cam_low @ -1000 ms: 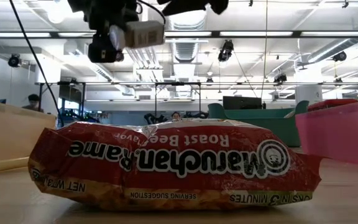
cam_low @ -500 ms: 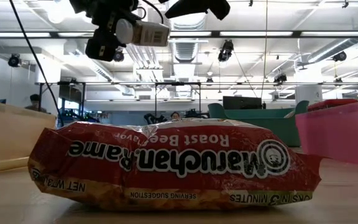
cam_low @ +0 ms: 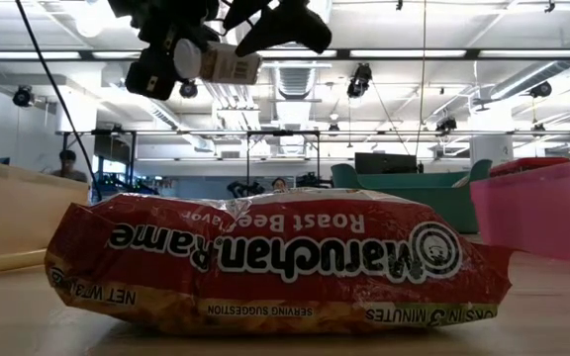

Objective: Pick & Place Food Item
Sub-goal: Put the white seasoning bottle into the pink bin

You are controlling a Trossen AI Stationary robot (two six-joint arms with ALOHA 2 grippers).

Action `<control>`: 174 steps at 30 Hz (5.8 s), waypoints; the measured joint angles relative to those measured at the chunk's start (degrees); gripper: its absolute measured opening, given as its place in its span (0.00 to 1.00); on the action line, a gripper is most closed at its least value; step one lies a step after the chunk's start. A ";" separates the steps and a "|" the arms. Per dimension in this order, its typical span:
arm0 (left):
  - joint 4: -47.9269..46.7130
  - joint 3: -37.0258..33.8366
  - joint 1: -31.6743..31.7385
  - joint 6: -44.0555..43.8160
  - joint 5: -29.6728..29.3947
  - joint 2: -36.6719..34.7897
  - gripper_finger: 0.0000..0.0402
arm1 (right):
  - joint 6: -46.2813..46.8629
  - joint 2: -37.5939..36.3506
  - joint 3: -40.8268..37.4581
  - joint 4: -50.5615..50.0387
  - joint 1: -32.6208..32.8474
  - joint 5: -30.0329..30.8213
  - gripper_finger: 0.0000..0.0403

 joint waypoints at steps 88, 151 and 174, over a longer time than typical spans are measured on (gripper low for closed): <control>0.76 0.15 -0.76 7.12 12.32 -0.81 0.47 | 9.86 6.18 11.12 -15.00 2.53 5.81 0.49; 68.68 -10.28 -2.58 10.87 -21.13 -18.32 0.94 | 77.46 -28.38 -21.19 29.60 -9.29 -27.78 0.49; 74.24 -2.14 -5.64 14.55 -19.69 -4.55 0.94 | 82.57 -21.35 -19.23 38.68 -9.62 -26.95 0.49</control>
